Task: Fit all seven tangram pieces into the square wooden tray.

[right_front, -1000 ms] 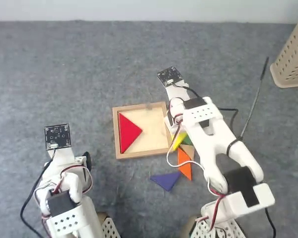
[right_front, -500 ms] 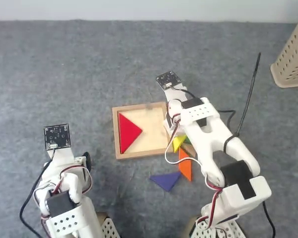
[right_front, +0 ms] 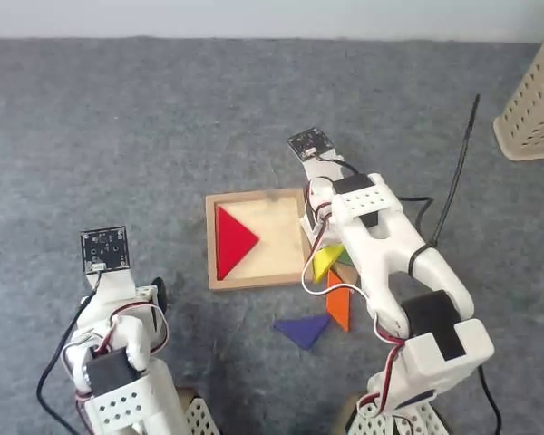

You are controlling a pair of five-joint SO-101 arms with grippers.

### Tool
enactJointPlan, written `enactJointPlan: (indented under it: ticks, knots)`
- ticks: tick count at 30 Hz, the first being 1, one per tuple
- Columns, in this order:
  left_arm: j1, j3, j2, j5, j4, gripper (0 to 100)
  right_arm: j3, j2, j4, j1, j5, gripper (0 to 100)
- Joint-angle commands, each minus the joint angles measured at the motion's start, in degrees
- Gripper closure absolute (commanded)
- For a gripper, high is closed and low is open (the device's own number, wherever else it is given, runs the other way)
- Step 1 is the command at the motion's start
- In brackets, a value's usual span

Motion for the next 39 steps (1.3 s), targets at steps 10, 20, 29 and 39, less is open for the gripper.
enactJointPlan:
  ticks: [10,20,29,39]
  knots:
    - [0.0,-1.1,-0.7,0.53,0.18,77,-4.48,-3.82,8.66,4.79,0.44,97.4]
    - [0.0,-1.1,-0.7,0.53,0.18,77,2.9,-16.48,10.07,-3.38,-4.4,85.0]
    - [0.0,-1.1,-0.7,0.53,0.18,77,8.88,-9.8,2.15,-5.05,-5.54,72.7]
    - [0.0,-1.1,-0.7,0.53,0.18,77,8.79,-5.23,0.31,-5.05,-6.59,76.9]
